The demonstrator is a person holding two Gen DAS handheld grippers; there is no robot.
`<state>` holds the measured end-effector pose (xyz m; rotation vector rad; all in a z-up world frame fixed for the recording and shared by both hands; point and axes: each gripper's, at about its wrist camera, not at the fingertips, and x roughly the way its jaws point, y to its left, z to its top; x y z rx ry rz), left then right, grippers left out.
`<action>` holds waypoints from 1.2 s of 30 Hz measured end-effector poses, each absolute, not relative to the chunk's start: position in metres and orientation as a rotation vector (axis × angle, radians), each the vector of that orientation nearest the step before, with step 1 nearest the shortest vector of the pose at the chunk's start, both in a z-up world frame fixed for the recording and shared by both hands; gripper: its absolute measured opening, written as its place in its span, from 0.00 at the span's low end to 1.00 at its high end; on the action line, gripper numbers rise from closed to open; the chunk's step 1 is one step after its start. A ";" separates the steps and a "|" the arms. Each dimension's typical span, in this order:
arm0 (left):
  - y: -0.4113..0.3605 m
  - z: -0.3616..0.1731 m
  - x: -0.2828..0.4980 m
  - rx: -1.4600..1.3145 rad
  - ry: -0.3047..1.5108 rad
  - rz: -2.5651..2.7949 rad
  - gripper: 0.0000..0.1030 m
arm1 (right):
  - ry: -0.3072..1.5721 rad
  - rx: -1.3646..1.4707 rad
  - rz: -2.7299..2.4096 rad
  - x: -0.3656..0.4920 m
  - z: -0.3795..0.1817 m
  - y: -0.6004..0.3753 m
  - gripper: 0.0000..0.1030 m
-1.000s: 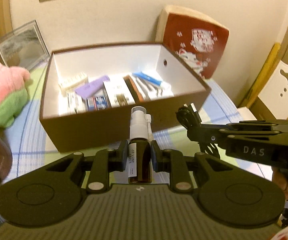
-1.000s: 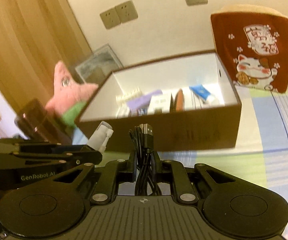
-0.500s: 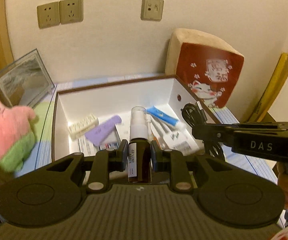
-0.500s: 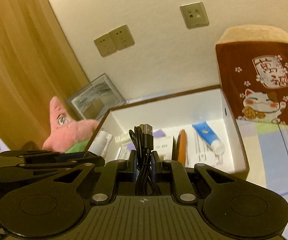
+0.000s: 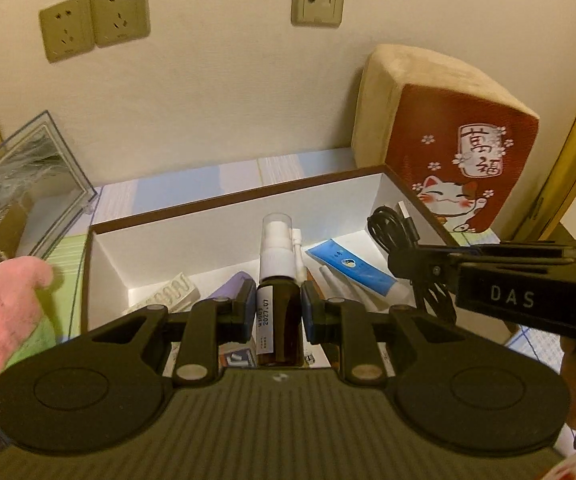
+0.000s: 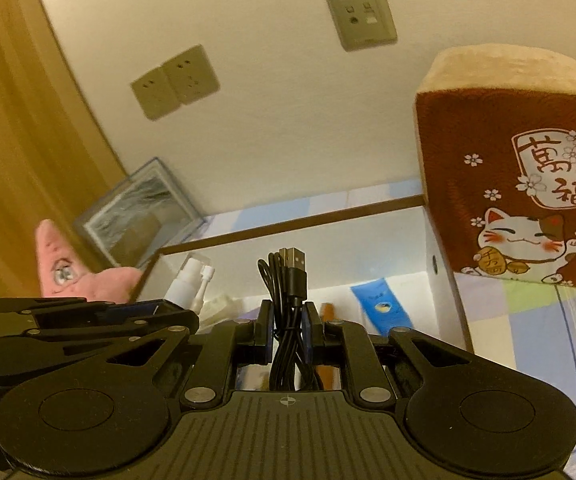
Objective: Organize rigid objects
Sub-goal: 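Lower the spray bottle and cable into the box and open both tools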
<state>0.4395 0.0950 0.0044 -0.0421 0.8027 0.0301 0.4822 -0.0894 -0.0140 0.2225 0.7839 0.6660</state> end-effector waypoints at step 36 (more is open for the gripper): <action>0.104 -0.050 0.520 -0.057 0.882 0.016 0.35 | 0.902 0.262 0.559 0.544 -0.066 -0.085 0.48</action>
